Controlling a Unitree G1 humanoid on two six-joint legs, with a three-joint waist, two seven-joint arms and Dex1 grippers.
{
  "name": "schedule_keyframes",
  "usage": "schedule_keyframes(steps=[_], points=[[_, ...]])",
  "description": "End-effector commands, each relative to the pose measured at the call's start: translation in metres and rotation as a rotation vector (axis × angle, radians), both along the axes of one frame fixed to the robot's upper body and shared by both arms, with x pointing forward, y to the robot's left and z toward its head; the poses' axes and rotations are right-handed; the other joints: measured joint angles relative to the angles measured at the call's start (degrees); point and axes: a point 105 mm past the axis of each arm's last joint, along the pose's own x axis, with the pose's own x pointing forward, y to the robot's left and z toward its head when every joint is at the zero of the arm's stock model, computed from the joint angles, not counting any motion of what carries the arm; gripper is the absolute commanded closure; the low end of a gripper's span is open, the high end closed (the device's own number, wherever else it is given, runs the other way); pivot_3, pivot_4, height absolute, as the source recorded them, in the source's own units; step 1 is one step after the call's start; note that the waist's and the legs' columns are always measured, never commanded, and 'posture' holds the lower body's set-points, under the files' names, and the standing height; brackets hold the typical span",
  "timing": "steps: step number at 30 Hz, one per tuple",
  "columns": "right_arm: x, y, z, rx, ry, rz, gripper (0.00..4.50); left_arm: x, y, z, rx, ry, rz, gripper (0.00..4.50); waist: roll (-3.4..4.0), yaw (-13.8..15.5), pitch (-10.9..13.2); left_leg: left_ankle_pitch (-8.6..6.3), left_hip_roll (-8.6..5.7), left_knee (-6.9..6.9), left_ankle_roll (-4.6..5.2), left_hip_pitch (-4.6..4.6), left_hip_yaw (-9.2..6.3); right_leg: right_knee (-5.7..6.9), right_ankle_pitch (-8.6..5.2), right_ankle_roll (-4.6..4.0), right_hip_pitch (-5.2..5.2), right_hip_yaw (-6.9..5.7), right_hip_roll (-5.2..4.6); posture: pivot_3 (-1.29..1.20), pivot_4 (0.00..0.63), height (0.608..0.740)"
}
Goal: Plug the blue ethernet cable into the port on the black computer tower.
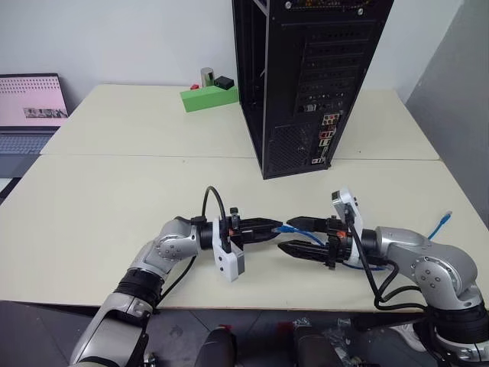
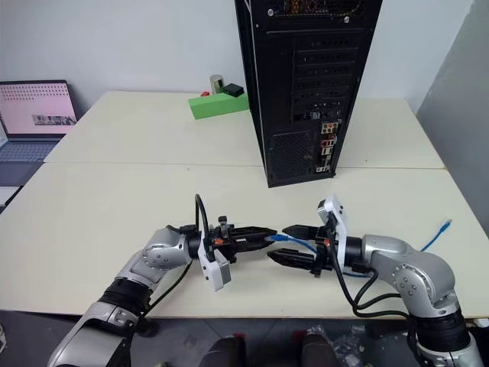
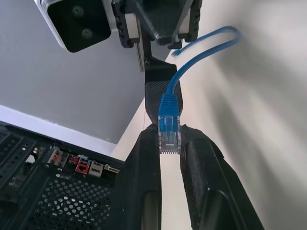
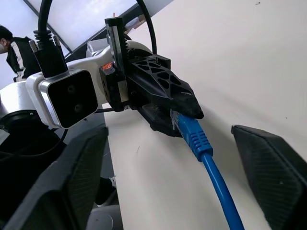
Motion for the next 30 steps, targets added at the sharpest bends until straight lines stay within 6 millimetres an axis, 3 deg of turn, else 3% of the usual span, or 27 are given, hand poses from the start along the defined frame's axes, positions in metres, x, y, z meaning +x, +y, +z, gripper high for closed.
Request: schedule_keyframes(steps=[1,16,26,28,30], points=[[0.000,0.001,0.011,0.022,-0.037,0.005,1.19,-0.001,-0.002,0.009,-0.024,-0.045,-0.013,4.20,0.00,0.0,0.0,0.00,0.00,0.00,0.00,0.00,0.00,0.00,0.00,0.00,0.00,0.00,0.00,0.00,0.150,0.740],[0.003,0.000,0.011,0.022,-0.018,0.008,4.37,-0.004,-0.001,0.013,-0.046,-0.075,-0.018,4.20,0.00,0.0,0.0,0.00,0.00,0.00,0.00,0.00,0.00,0.00,0.00,0.00,0.00,0.00,0.00,0.00,0.150,0.740],[0.002,0.000,0.017,0.042,0.012,0.038,4.50,-0.002,-0.001,0.003,-0.036,-0.024,0.005,4.20,0.00,0.0,0.0,0.00,0.00,0.00,0.00,0.00,0.00,0.00,0.00,0.00,0.00,0.00,0.00,0.00,0.150,0.740],[0.002,0.000,0.017,0.041,0.013,0.039,4.50,0.001,-0.001,-0.004,-0.011,0.039,0.022,3.50,0.01,0.0,0.0,0.00,0.00,-0.01,0.00,0.00,-0.01,0.00,0.00,0.00,0.00,-0.01,0.00,0.00,0.150,0.740],[0.002,-0.001,0.016,0.036,0.011,0.037,4.50,0.003,0.001,-0.010,-0.002,0.113,0.049,3.34,0.01,0.0,0.0,0.00,0.00,-0.01,0.00,0.00,0.00,0.00,0.00,0.00,0.00,0.00,0.00,0.00,0.150,0.740]])
